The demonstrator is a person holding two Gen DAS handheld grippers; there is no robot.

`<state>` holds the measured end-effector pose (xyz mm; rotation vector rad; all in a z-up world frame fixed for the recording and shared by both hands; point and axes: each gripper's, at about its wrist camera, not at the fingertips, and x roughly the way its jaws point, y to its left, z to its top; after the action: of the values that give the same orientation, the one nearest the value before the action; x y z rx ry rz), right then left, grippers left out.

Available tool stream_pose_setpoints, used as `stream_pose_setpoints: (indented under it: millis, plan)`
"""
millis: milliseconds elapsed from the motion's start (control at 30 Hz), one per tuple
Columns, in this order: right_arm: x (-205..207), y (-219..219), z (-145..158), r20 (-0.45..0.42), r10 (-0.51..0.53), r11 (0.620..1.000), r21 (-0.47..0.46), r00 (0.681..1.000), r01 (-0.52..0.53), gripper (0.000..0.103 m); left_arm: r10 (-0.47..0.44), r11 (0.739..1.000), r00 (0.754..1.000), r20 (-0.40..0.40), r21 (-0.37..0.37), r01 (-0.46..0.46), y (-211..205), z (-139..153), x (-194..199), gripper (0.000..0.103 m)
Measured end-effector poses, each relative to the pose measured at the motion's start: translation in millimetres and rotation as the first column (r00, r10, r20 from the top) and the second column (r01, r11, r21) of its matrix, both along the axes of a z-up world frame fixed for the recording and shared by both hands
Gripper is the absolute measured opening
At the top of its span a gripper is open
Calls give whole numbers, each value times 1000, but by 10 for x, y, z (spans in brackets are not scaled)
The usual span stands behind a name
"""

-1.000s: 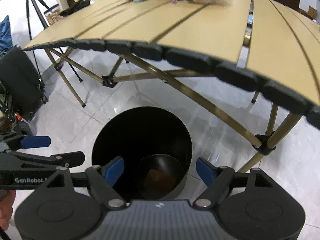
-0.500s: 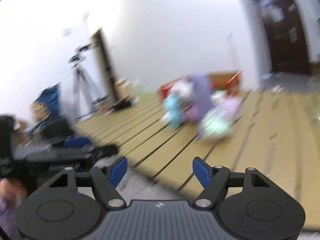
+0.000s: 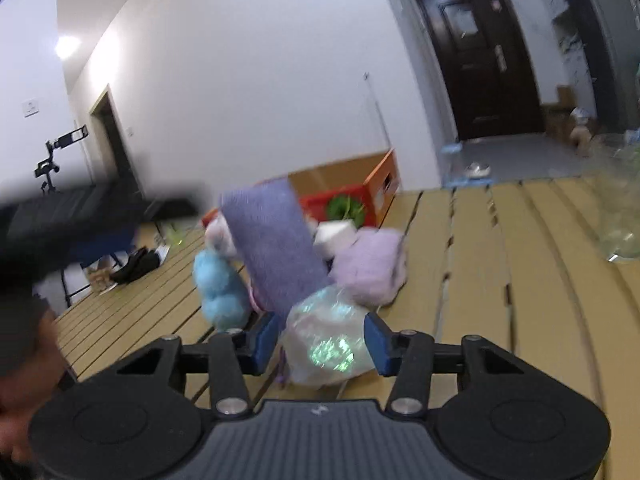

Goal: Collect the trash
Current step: 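Close both grippers on the purple cloth bag, then lower the purple cloth bag into the black bin and open both grippers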

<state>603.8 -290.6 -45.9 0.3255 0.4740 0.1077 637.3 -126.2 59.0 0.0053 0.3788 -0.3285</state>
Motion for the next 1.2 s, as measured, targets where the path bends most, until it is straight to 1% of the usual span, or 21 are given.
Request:
stream_pose_setpoints:
  millis: [67, 100, 133, 167, 200, 267, 367, 433, 500, 567, 600, 667, 767, 800, 867, 900, 1000, 1067, 1100, 1167, 1200]
  plan:
    - [41, -13, -50, -27, -41, 999, -14, 999, 40, 38, 21, 998, 1000, -18, 62, -20, -218, -68, 213, 79]
    - [63, -36, -63, -42, -59, 998, -9, 997, 59, 29, 60, 995, 996, -60, 87, -55, -251, -117, 292, 52]
    - [67, -72, -68, -47, -88, 996, -11, 995, 88, 27, 67, 995, 993, -101, 77, -60, -234, -166, 350, 21]
    - [35, -95, -64, -44, -126, 992, -33, 991, 125, 27, 71, 997, 986, -150, 40, -65, -165, -209, 388, 11]
    - [18, -119, -44, -32, -164, 984, -70, 986, 161, 28, 73, 997, 981, -183, -17, -77, -39, -242, 368, 8]
    - [-18, -198, 5, -1, -232, 967, -107, 973, 230, 30, 102, 983, 968, -231, -129, -134, 257, -286, 220, 8]
    - [-177, -261, 156, 72, -214, 976, -10, 974, 215, 32, 131, 942, 929, -347, -248, -225, 696, -446, -87, 8]
    - [-280, -157, 238, 135, -143, 990, 10, 980, 143, 39, 148, 913, 898, -414, -292, -285, 920, -590, -241, 8]
    - [-339, -12, 260, 157, -33, 999, 39, 987, 28, 44, 142, 881, 852, -504, -328, -340, 1103, -761, -323, 8]
    - [-286, 147, 221, 154, 74, 994, 69, 985, -85, 46, 117, 875, 831, -545, -340, -346, 1214, -868, -345, 8]
    - [-231, 226, 185, 145, 103, 991, 69, 984, -113, 47, 114, 879, 828, -549, -332, -342, 1251, -890, -353, 7]
    - [-97, 349, 96, 85, 141, 988, 53, 986, -145, 51, 102, 887, 839, -534, -333, -319, 1316, -884, -383, 7]
    - [165, 420, -85, -7, 177, 980, 95, 984, -176, 53, 63, 898, 852, -519, -342, -275, 1429, -857, -418, 10]
    - [181, 467, -152, -31, 185, 978, 109, 982, -181, 53, 77, 903, 855, -513, -328, -279, 1475, -860, -425, 12]
    - [265, 533, -262, -74, 206, 972, 134, 976, -194, 55, 117, 916, 878, -464, -291, -276, 1433, -823, -537, 19]
    - [287, 564, -319, -91, 213, 970, 143, 973, -199, 55, 131, 920, 885, -446, -278, -276, 1439, -795, -555, 26]
    - [242, 657, -380, -86, 232, 966, 134, 969, -219, 53, 125, 921, 901, -416, -288, -261, 1488, -784, -560, 29]
    - [198, 661, -394, -84, 230, 966, 138, 969, -218, 39, 100, 923, 913, -397, -305, -234, 1497, -780, -554, 29]
    - [203, 663, -396, -91, 228, 968, 131, 969, -216, 24, 97, 929, 918, -386, -295, -222, 1486, -784, -555, 29]
    - [178, 677, -394, -93, 260, 962, 116, 961, -249, 18, 90, 950, 921, -378, -246, -194, 1434, -808, -552, 22]
    - [140, 678, -366, -84, 279, 957, 109, 957, -270, 16, 90, 958, 920, -382, -218, -184, 1404, -833, -540, 15]
